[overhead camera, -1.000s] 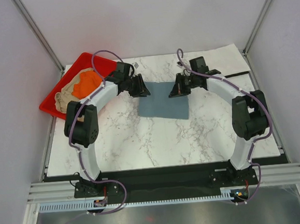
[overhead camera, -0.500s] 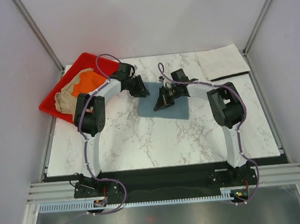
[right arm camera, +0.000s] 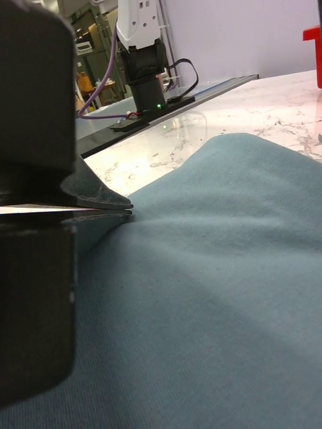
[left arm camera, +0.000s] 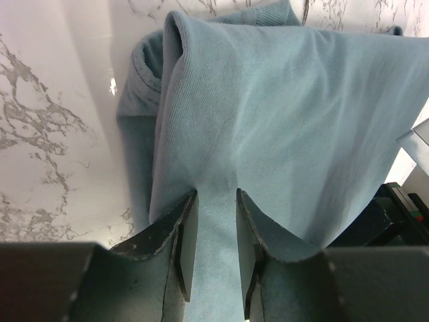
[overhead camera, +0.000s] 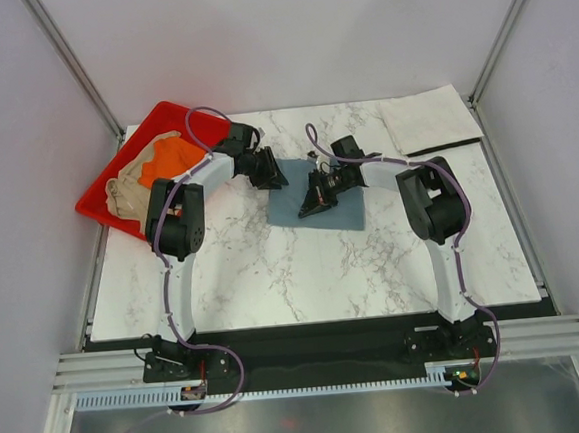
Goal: Fold and stack the t-shirts
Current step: Fold the tshirt
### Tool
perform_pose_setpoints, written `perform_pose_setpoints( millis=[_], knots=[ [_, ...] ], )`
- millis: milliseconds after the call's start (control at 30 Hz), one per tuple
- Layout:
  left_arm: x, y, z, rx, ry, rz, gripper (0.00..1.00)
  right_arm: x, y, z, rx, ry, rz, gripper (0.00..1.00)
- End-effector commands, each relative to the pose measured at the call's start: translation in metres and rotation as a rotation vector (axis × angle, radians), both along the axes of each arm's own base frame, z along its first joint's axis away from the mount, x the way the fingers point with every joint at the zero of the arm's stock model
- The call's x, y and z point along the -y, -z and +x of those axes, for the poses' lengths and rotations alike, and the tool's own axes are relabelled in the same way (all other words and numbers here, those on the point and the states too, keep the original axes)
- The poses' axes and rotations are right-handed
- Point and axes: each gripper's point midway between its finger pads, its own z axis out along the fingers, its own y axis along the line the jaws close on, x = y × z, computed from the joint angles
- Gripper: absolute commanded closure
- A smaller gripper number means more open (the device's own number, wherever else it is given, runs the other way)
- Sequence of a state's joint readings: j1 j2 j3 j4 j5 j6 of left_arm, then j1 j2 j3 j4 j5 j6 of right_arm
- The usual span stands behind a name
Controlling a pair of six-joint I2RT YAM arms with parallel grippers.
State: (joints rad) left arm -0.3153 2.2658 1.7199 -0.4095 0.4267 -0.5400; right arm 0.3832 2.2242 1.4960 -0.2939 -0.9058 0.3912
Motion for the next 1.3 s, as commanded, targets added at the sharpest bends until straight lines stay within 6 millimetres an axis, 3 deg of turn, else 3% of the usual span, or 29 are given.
perform_pose_setpoints(
  millis=[0,133,267,367,500,600,900,1033,1133,1267],
  knots=[
    [0.001,-0.009,0.009,0.033,-0.001,-0.010,0.63,-0.004,-0.031,-0.004,0.064,-0.050,0.056,0.98],
    [-0.005,-0.011,0.012,0.059,0.000,0.016,0.62,0.004,-0.011,-0.019,0.048,-0.057,0.032,0.98],
    [-0.002,0.008,0.011,0.027,0.015,0.014,0.61,0.007,0.005,-0.022,0.014,-0.057,0.020,0.98],
    [-0.002,0.016,0.010,0.013,0.020,0.016,0.61,0.008,-0.011,-0.018,0.037,-0.055,0.036,0.99],
    [-0.006,0.016,0.009,0.019,0.020,0.031,0.61,0.008,-0.051,-0.016,0.093,-0.059,0.082,0.99],
    [-0.008,0.013,0.010,0.024,0.019,0.032,0.61,0.012,-0.051,-0.017,0.098,-0.060,0.083,0.99],
    [-0.008,0.020,0.008,0.007,0.028,0.028,0.60,0.039,0.020,-0.023,-0.045,-0.001,-0.019,1.00],
    [-0.010,0.020,0.008,0.010,0.036,0.036,0.59,0.042,0.023,-0.027,-0.063,-0.009,-0.022,0.99],
    [-0.006,-0.002,0.009,0.024,0.058,-0.023,0.59,0.040,0.005,-0.022,-0.031,-0.014,-0.007,0.99],
    [-0.005,-0.076,0.009,0.125,0.057,-0.096,0.57,0.040,-0.033,-0.015,0.040,0.002,0.005,0.99]
  ],
)
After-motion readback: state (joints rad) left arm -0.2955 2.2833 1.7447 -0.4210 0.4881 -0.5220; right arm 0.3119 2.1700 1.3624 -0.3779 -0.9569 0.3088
